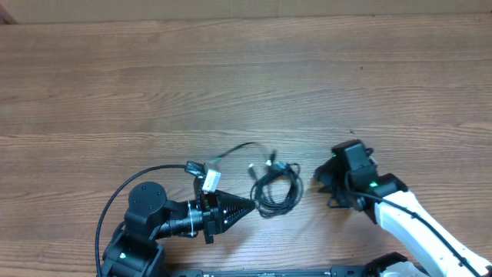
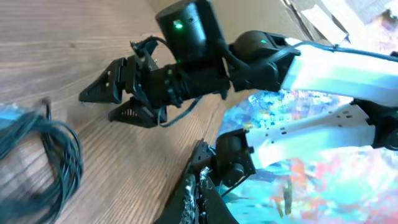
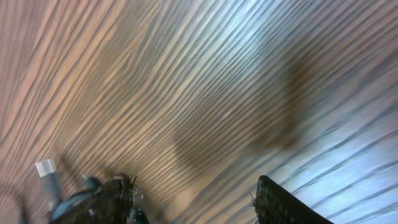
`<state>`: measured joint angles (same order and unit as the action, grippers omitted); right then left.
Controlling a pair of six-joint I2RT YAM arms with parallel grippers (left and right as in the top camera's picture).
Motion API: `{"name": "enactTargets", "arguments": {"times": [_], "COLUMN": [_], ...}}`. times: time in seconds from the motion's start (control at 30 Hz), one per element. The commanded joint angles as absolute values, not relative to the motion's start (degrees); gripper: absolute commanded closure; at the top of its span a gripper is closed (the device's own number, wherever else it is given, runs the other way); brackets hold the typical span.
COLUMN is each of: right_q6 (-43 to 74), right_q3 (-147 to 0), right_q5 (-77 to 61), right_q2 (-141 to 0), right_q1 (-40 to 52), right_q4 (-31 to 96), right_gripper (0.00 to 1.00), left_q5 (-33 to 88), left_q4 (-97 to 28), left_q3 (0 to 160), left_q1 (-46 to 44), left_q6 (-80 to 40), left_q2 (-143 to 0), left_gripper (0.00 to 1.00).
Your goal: Untangle cables
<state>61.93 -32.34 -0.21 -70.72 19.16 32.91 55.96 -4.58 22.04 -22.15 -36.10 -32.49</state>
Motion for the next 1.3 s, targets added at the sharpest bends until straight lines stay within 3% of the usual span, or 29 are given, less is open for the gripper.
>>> {"name": "enactTargets", "arguments": {"times": [0.0,0.07,0.13,0.2,0.3,0.53,0.83,0.97,1.17,1.27], "right_q6": [51.7,45.8,39.9,38.7,38.7,38.9,38.9,39.0,39.0,39.0], "right_q3": [-31.9,-31.9,-31.9,-31.9,-31.9,-31.8,-29.8,-29.7,-29.7,-29.7], "right_q5": [-2.9,-8.6,-13.0,-13.8,-13.8,-13.6,-17.9,-18.1,-18.1,-18.1], "right_q2": [-70.8,-70.8,-70.8,-70.8,-70.8,-70.8,-70.9,-70.9,-70.9,-70.9], "right_q1": [15.0,13.9,13.8,13.8,13.8,13.8,13.8,13.8,13.8,13.8], "right_q4": [32.6,31.4,30.2,30.6,31.2,33.0,33.4,33.3,32.7,32.2], "right_gripper": [0.38,0.37,0.3,0.27,0.21,0.0,0.0,0.0,0.0,0.0], "left_q5": [54.3,50.1,43.9,36.8,29.2,27.4,27.0,26.9,16.3,12.3], "left_q4": [-4.6,-6.7,-10.1,-14.8,-21.2,-22.8,-21.8,-14.5,-9.8,-9.8], "left_q3": [23.4,23.4,23.4,23.4,23.4,23.4,23.4,23.4,23.4,24.2], "left_q1": [-22.5,-22.5,-22.5,-22.5,-22.5,-22.5,-24.8,-30.0,-39.8,-42.2], "left_q6": [-34.3,-34.3,-36.6,-40.7,-46.0,-46.6,-54.0,-54.0,-54.3,-55.8], "left_q2": [-32.0,-32.1,-32.2,-32.2,-32.2,-34.9,-47.8,-54.8,-64.8,-68.9], "left_gripper": [0.96,0.96,0.89,0.73,0.41,0.39,0.46,0.4,0.06,0.04]}}
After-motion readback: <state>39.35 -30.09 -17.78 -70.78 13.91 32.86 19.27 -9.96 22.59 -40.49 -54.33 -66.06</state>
